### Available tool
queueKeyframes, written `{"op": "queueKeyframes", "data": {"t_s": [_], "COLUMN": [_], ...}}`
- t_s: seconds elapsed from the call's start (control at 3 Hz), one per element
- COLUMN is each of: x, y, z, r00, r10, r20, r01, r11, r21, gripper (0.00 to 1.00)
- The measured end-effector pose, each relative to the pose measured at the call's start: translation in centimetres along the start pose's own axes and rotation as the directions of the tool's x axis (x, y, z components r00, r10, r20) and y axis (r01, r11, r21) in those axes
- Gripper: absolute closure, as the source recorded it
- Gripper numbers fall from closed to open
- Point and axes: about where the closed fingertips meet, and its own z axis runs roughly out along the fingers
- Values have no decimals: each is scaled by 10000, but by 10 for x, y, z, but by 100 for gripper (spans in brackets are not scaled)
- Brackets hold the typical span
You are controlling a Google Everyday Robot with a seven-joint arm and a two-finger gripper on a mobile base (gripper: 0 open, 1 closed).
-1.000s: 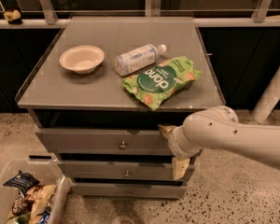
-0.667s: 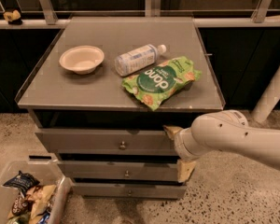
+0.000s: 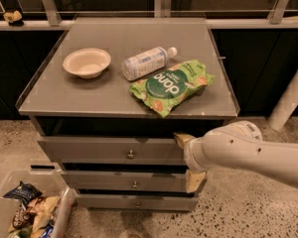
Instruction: Open top drawer
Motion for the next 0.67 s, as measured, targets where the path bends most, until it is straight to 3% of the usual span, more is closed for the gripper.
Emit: {"op": "queueKeyframes", "data": {"t_s": [0.33, 0.67], "x": [-2, -2], "y": [-13, -13], "z": [5, 5], "r00": [9945, 9946], "r10": [934, 925], "r20": [467, 464], "r01": [-987, -977], "r11": [9869, 9871], "r21": [1275, 1266], "gripper": [0, 0]}}
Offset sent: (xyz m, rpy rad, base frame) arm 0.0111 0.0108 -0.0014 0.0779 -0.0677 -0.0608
